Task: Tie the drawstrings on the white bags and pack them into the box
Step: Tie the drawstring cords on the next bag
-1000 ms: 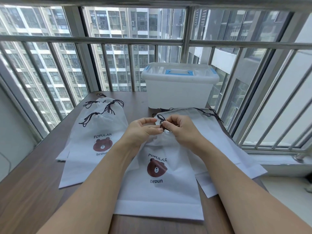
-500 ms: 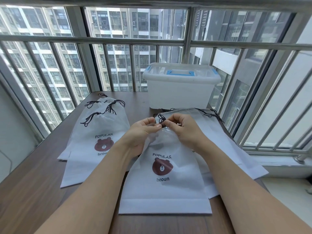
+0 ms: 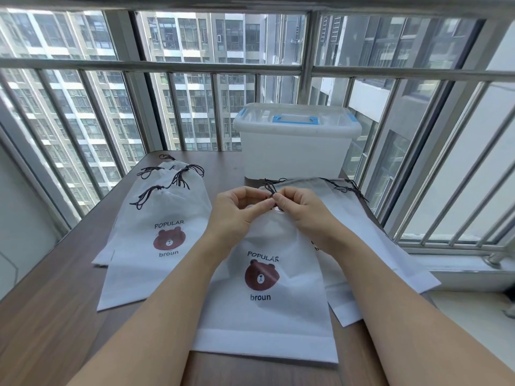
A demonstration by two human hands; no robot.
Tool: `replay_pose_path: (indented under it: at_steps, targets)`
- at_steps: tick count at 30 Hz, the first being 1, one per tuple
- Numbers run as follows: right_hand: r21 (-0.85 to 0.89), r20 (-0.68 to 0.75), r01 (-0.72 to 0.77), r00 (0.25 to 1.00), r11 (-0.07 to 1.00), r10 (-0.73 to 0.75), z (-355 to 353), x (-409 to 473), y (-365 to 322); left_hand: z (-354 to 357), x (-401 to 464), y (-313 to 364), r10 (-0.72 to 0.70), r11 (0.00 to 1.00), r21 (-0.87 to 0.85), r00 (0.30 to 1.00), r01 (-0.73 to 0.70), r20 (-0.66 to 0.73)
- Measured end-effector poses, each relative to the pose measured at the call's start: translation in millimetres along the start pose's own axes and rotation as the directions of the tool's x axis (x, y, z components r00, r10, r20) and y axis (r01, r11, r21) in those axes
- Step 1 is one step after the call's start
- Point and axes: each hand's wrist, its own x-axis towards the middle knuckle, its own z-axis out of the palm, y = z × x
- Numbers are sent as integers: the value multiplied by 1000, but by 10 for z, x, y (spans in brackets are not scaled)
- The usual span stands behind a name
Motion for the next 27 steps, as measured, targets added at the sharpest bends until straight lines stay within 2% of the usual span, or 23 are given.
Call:
replay_pose_path:
  at_steps: [3,5,7,9,10,12,15,17,18,21,27]
  targets:
    - [30,-30,-5,1000,1000,6,-6,12,2,-1,9,-26,29,999,14,999,-29,-28]
    - [27,-63,-20,998,999,22,0,26,16,-2,25,-28,-10,999,-33,999,8,-51]
    - [30,-111,-41,993,999,44,-1,35,14,-8,51,-19,-129,963,-248,990,110,-64]
    - [27,-155,-55,986,998,59,-16,41,-2,-24,61,33,-257,838,-509,965,196,-52]
    - [23,-161,-58,985,998,61,-26,43,-1,-45,64,59,-281,811,-549,958,202,-63]
    - [-6,-149,-50,988,999,49,-30,37,6,-64,60,88,-245,859,-481,966,174,-88]
    - [-16,-94,-28,995,999,27,3,20,16,-5,-6,85,-79,992,-104,994,70,-81]
    - [3,-70,-10,998,1000,10,12,13,11,49,-35,38,25,988,155,999,-18,-42]
    - [19,-64,-6,998,1000,7,9,8,2,63,-35,10,71,972,226,997,-62,-28]
    - [0,-48,3,999,1000,-3,-11,1,-19,41,-15,-36,146,943,307,988,-127,-41]
    - [-29,-86,-4,996,1000,2,-30,7,9,-22,12,-33,130,923,369,991,-105,-44]
